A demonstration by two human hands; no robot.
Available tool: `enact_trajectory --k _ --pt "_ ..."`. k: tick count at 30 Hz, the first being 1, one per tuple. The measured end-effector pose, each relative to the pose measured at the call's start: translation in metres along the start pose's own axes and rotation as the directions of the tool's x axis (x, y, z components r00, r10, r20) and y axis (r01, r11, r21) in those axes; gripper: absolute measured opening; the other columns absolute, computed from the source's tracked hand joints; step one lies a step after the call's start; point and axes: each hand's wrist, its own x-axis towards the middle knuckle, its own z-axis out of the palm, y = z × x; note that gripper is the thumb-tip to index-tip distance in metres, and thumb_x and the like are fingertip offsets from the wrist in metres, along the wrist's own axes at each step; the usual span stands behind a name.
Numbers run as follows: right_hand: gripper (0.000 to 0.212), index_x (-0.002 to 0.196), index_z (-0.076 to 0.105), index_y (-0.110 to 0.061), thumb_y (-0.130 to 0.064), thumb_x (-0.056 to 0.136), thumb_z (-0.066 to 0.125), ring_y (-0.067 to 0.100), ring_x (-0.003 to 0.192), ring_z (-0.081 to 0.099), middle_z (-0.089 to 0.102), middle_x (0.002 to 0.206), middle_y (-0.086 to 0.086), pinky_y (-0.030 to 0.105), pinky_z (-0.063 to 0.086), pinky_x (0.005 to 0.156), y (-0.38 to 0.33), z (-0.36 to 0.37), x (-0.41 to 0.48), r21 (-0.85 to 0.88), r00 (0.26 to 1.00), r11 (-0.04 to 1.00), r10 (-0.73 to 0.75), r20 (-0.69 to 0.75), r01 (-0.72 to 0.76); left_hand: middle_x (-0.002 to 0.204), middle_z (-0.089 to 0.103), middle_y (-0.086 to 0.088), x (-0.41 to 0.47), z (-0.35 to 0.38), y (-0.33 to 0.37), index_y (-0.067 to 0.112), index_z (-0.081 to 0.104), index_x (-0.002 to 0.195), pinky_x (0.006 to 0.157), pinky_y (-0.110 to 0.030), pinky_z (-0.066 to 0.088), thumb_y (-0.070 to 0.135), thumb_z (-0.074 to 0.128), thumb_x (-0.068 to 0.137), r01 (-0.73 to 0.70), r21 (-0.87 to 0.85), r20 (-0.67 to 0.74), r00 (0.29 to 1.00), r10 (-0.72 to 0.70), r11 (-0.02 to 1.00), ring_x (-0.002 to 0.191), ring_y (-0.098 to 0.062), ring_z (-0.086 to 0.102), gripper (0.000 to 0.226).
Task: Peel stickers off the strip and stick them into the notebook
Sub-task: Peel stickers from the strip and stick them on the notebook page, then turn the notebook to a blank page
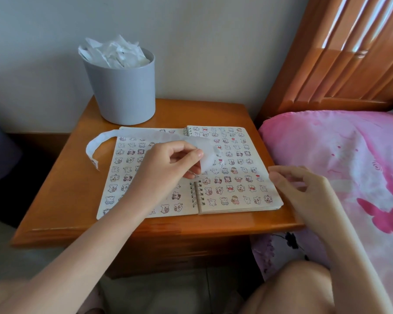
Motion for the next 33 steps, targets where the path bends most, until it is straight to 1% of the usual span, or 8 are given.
enact_trajectory --k 3,5,8,16,23,27,29,33 --pt "0.045 0.126 0.059 -0.025 -0.042 0.085 0.060 0.017 0.130 0.030 0.048 0.138 -0.010 0.039 0.032 0.104 -0.003 0.012 -0.011 -0.197 0.999 0.980 -0.002 0.041 0.010 0.076 0.072 0.000 0.001 -0.008 0.001 0.015 0.070 0.090 0.060 -0.012 0.053 0.019 0.058 0.090 0.001 0.011 -0.030 1.000 -0.001 1.000 0.069 -0.006 0.068 0.013" --pt "0.061 0.138 0.046 -0.022 -0.049 0.084 0.056 0.005 0.137 0.010 0.027 0.153 -0.010 0.041 0.020 0.113 -0.007 0.019 -0.018 -0.275 0.998 0.961 0.013 0.058 0.004 0.077 0.072 0.001 0.002 -0.014 0.002 0.015 0.070 0.092 0.061 -0.012 0.053 0.021 0.058 0.090 0.003 0.021 -0.057 0.998 -0.002 1.000 0.070 -0.006 0.068 0.014" --pt "0.069 0.143 0.038 -0.017 -0.053 0.085 0.051 0.007 0.142 -0.002 0.009 0.159 -0.008 0.043 0.012 0.117 -0.011 0.023 -0.023 -0.339 0.999 0.941 0.011 0.053 0.008 0.075 0.071 0.000 0.004 -0.025 0.004 0.015 0.070 0.091 0.063 -0.013 0.054 0.019 0.058 0.090 0.007 -0.026 -0.120 0.993 -0.010 1.000 0.069 -0.006 0.068 0.013" --pt "0.070 0.147 0.028 -0.013 -0.055 0.092 0.040 0.009 0.143 -0.012 0.004 0.160 -0.003 0.034 0.002 0.117 -0.011 0.036 -0.026 -0.468 0.992 0.882 -0.005 0.128 0.065 0.081 0.072 -0.005 0.005 -0.051 0.002 0.014 0.071 0.088 0.063 -0.012 0.054 0.018 0.059 0.090 0.019 -0.039 -0.233 0.972 -0.028 0.999 0.069 -0.006 0.067 0.013" --pt "0.066 0.148 0.026 -0.016 -0.048 0.094 0.044 0.008 0.142 -0.012 0.006 0.159 -0.005 0.034 -0.002 0.116 -0.021 0.036 -0.027 -0.403 0.992 0.915 0.031 0.123 0.021 0.079 0.070 -0.002 0.003 -0.062 0.001 0.014 0.070 0.087 0.055 -0.004 0.045 0.019 0.059 0.089 0.005 0.041 -0.275 0.961 0.007 0.999 0.061 0.001 0.063 0.012" --pt "0.067 0.147 0.029 -0.017 -0.050 0.092 0.048 0.007 0.143 -0.008 0.010 0.159 -0.007 0.035 -0.001 0.117 -0.018 0.035 -0.026 -0.365 0.993 0.930 0.018 0.119 0.027 0.077 0.070 0.012 -0.001 -0.057 -0.003 0.027 0.070 0.078 0.068 -0.009 0.041 0.027 0.060 0.087 -0.004 0.239 -0.181 0.982 0.049 0.971 0.069 0.007 0.060 0.013" --pt "0.071 0.147 0.028 -0.020 -0.055 0.089 0.047 0.008 0.144 -0.007 0.010 0.159 -0.005 0.036 0.000 0.116 -0.015 0.034 -0.025 -0.341 0.994 0.940 0.027 0.102 0.009 0.077 0.069 0.014 -0.003 -0.049 -0.005 0.028 0.069 0.078 0.067 -0.008 0.038 0.029 0.060 0.087 -0.002 0.305 -0.091 0.995 0.031 0.952 0.073 0.008 0.059 0.013" --pt "0.090 0.148 0.022 -0.013 -0.069 0.081 0.039 0.009 0.144 -0.012 0.000 0.160 0.002 0.036 0.001 0.117 -0.012 0.036 -0.028 -0.408 0.997 0.913 0.011 0.075 0.021 0.077 0.067 0.014 -0.008 -0.037 -0.010 0.029 0.070 0.086 0.069 -0.013 0.040 0.034 0.061 0.086 0.013 0.342 0.042 0.999 -0.029 0.940 0.063 0.006 0.060 0.010"
